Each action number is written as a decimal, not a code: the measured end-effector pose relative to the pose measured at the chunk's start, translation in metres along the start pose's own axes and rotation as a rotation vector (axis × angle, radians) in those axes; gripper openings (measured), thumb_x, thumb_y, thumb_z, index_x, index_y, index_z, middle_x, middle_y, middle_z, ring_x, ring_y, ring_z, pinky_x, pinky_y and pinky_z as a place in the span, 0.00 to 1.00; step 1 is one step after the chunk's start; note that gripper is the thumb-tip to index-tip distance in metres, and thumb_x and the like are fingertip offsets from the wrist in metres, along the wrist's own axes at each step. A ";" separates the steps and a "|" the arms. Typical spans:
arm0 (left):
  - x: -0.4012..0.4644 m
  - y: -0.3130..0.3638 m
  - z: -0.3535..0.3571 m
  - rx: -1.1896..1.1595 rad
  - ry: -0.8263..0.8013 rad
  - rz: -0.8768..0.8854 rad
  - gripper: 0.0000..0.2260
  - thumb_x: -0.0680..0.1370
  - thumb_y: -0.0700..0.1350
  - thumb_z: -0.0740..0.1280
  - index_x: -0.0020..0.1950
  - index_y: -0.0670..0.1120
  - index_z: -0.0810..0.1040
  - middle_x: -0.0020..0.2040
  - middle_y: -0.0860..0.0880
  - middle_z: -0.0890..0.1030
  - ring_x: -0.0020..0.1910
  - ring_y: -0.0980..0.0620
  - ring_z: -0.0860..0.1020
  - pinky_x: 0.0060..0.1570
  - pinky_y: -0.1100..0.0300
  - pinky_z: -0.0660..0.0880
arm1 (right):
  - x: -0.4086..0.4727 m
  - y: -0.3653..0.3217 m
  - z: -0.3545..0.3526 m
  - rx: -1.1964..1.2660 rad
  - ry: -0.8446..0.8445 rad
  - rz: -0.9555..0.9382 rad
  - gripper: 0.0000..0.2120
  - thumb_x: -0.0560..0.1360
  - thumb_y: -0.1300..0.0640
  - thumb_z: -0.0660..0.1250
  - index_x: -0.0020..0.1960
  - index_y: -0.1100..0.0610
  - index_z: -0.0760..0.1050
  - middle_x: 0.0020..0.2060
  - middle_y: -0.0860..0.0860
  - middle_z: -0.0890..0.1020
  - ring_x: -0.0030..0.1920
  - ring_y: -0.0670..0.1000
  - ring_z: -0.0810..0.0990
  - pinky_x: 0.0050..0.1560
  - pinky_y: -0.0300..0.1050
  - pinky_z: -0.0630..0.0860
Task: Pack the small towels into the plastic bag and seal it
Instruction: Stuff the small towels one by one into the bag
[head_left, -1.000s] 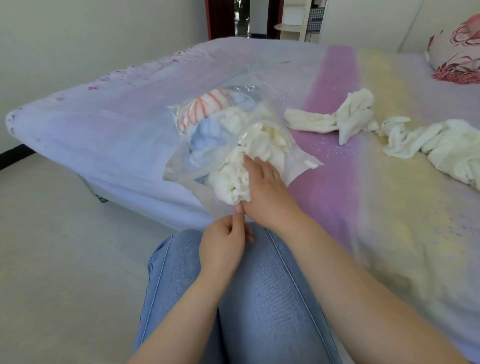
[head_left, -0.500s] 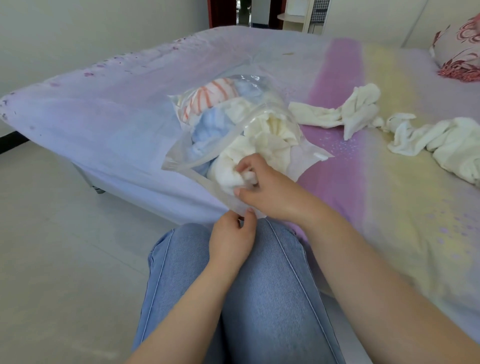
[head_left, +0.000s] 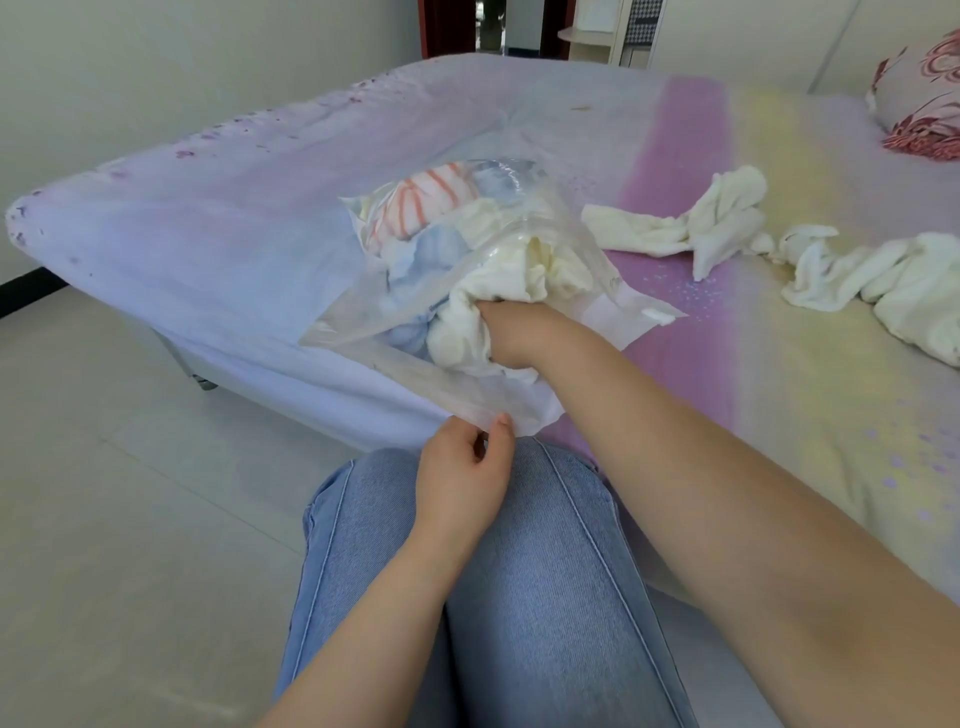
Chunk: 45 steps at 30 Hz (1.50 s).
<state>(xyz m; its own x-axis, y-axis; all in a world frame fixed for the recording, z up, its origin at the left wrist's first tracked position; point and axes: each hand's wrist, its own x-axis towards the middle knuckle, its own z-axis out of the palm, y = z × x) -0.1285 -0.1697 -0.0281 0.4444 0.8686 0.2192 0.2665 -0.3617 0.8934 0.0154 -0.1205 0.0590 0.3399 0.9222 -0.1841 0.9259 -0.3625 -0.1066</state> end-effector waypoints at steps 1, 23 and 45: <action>0.000 0.000 0.000 -0.002 0.004 -0.005 0.21 0.76 0.56 0.60 0.34 0.41 0.75 0.27 0.49 0.74 0.31 0.49 0.73 0.35 0.52 0.70 | -0.007 0.000 -0.001 0.008 -0.011 0.002 0.26 0.77 0.58 0.64 0.73 0.58 0.63 0.70 0.57 0.69 0.67 0.58 0.70 0.66 0.51 0.68; -0.004 0.008 0.004 0.012 -0.035 -0.078 0.20 0.79 0.56 0.62 0.36 0.44 0.80 0.31 0.51 0.79 0.27 0.55 0.70 0.34 0.55 0.70 | 0.003 0.012 0.008 0.084 0.154 0.032 0.25 0.73 0.54 0.67 0.68 0.55 0.66 0.64 0.57 0.71 0.62 0.58 0.73 0.54 0.50 0.72; 0.022 0.079 0.166 0.369 -0.609 0.448 0.21 0.78 0.47 0.63 0.70 0.45 0.69 0.68 0.45 0.74 0.67 0.44 0.71 0.66 0.51 0.67 | -0.126 0.210 0.057 0.833 0.818 0.480 0.12 0.74 0.57 0.65 0.58 0.53 0.76 0.55 0.51 0.80 0.50 0.50 0.79 0.57 0.45 0.74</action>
<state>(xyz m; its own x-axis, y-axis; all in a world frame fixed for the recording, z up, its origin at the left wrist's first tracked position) 0.0441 -0.2354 -0.0179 0.9305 0.3203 0.1779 0.1704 -0.8081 0.5638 0.1579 -0.3204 0.0043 0.8904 0.3802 0.2504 0.3979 -0.3828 -0.8337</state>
